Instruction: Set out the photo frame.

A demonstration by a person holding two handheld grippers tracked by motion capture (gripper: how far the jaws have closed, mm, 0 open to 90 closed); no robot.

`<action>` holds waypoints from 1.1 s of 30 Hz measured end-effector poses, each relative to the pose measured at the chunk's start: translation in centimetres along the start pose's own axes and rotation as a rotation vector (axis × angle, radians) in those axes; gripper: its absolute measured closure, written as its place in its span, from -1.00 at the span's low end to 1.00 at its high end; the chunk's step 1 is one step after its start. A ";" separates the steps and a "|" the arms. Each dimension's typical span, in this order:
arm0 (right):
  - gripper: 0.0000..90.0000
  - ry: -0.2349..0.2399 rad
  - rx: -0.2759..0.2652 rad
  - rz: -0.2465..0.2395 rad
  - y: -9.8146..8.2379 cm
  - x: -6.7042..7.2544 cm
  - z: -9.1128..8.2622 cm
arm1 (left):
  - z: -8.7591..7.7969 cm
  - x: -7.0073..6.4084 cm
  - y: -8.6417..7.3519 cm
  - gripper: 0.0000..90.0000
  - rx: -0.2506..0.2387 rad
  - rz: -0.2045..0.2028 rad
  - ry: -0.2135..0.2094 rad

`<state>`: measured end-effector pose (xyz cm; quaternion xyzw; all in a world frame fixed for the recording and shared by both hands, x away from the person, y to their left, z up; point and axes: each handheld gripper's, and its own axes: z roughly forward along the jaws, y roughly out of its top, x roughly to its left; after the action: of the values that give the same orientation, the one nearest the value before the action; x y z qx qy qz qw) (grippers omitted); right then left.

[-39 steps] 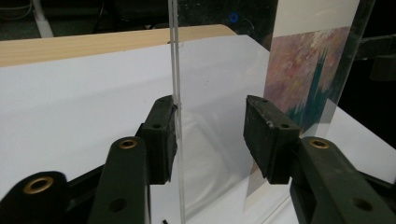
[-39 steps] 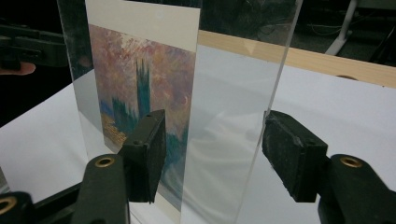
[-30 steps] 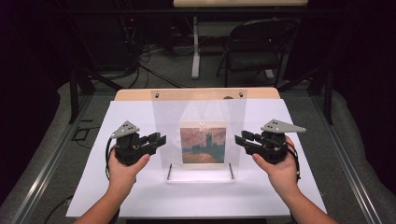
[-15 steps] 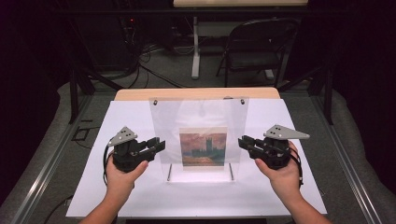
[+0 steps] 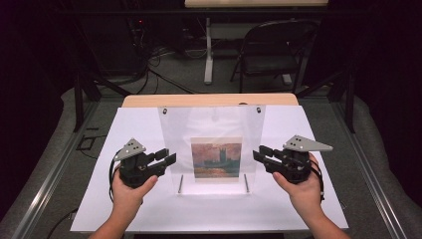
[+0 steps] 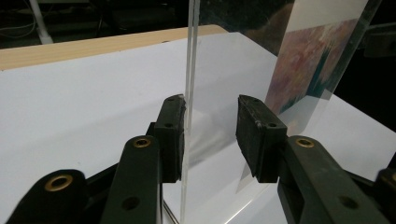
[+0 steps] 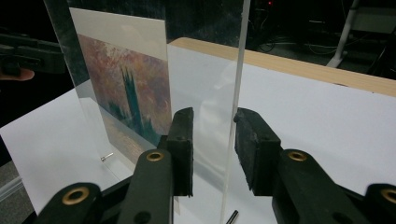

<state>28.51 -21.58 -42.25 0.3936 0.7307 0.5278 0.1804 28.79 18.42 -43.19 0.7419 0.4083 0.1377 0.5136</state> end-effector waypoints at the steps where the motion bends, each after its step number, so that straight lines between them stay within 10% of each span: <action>1: 0.49 0.000 0.000 0.000 0.0 0.0 0.0 | -0.1 0.0 0.0 0.37 0.005 0.005 0.003; 12: 0.05 -0.014 -0.019 0.017 -1.4 -0.4 -0.9 | -1.3 -0.1 -1.8 -0.03 -0.014 0.052 0.010; 18: -0.06 -0.069 -0.048 0.035 -4.0 -1.2 -1.4 | -1.8 1.4 -4.5 -0.08 -0.023 0.048 0.098; 20: -0.06 -0.109 -0.022 0.054 -5.6 -1.8 -1.2 | -1.7 2.7 -6.1 -0.07 -0.016 -0.016 0.102; 29: -0.12 -0.181 -0.006 0.034 -8.3 -2.9 -0.6 | -0.8 4.9 -8.9 -0.10 0.005 -0.051 0.143; 33: -0.13 -0.176 0.081 -0.004 -10.3 -3.2 0.8 | 0.0 5.6 -10.3 -0.12 0.044 -0.065 0.171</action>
<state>27.13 -24.93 -52.46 0.4439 0.7335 0.4608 0.2292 27.55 24.06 -53.40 0.7248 0.4776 0.1749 0.4648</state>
